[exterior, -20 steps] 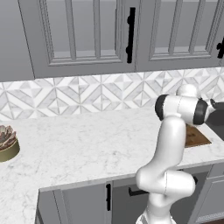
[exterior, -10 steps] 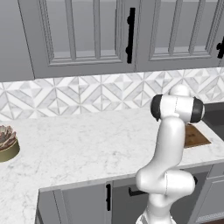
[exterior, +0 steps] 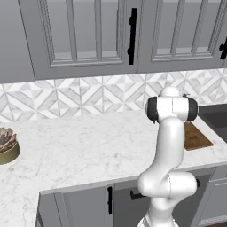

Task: Pick up the sponge from the counter and clean the cutting board by briefly scrubbing or pressing down on the cutting board. Once finished, release the sponge.

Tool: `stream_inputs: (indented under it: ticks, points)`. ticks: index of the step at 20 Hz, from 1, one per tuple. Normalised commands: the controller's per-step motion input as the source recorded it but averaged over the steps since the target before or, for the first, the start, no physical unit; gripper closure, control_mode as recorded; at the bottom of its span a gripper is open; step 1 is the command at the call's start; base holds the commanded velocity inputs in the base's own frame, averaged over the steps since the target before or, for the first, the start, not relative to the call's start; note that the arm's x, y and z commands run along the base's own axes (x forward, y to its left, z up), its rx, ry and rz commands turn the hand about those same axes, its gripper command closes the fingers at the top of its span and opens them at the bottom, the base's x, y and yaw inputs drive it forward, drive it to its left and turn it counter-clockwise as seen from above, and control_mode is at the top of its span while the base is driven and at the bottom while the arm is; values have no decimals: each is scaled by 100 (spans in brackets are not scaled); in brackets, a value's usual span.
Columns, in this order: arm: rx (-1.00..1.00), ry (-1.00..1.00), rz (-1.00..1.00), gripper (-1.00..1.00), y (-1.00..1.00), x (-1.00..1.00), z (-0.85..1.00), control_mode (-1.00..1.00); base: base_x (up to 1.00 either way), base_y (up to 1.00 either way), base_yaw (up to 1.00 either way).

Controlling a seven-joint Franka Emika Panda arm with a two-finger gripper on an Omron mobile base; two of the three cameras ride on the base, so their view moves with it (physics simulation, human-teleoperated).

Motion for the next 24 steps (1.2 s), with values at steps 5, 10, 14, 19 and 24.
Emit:
stream_inputs:
  ticks: [5, 10, 14, 19, 24]
  points:
    - [1, 16, 4, 100, -1, -10, 17, -100, 0, 0, 0]
    - [9, 4, 1, 100, -18, 4, 62, -100, 0, 0, 0]
    - [1, 22, 0, 100, 0, 17, -10, -100, 0, 0, 0]
    - [1, 26, 0, 100, -7, 33, -47, -100, 0, 0, 0]
    - [18, 6, 1, 100, -60, 41, -49, -100, 0, 0, 0]
